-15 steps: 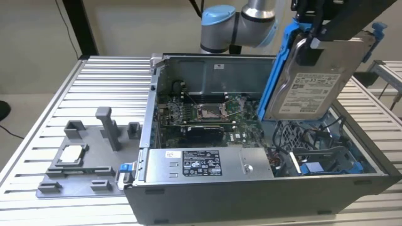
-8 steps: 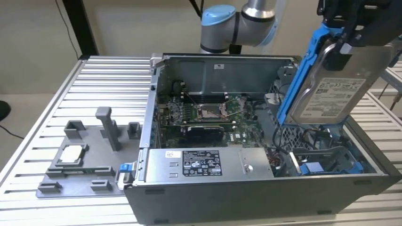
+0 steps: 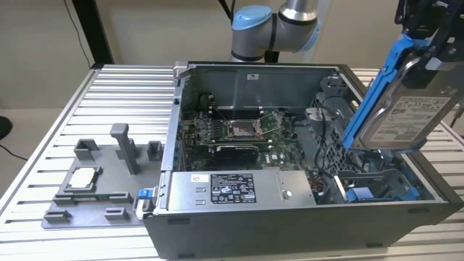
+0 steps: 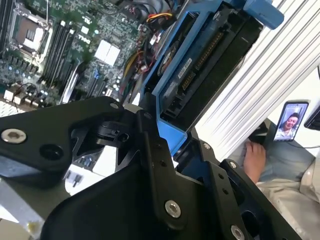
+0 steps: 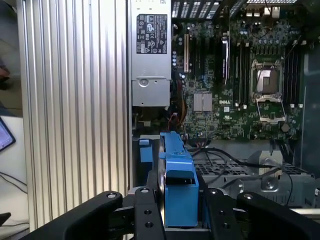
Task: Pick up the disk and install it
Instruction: 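Pick up the disk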
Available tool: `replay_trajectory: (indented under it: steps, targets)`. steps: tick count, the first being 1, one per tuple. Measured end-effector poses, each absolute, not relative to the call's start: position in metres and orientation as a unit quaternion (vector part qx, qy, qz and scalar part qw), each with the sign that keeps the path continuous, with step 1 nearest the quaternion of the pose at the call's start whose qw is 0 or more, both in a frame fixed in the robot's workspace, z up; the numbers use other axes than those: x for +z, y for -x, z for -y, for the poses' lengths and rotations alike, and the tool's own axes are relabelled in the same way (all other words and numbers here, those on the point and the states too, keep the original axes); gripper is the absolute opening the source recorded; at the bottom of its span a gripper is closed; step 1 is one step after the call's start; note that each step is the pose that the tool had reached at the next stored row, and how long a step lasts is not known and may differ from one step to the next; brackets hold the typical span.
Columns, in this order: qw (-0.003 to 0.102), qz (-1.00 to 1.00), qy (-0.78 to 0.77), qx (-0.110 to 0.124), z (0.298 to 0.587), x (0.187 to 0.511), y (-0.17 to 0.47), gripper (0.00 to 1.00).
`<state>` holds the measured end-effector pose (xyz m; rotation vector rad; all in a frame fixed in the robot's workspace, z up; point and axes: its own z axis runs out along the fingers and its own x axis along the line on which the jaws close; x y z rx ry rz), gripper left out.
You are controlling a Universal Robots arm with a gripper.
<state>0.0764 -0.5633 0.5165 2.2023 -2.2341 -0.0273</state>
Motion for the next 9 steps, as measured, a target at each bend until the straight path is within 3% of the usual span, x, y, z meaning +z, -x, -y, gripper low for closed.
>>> replay_trajectory:
  steps: [9]
  targets:
    - [0.002, 0.711, -0.703, -0.009, 0.570, 0.513, -0.096, 0.00]
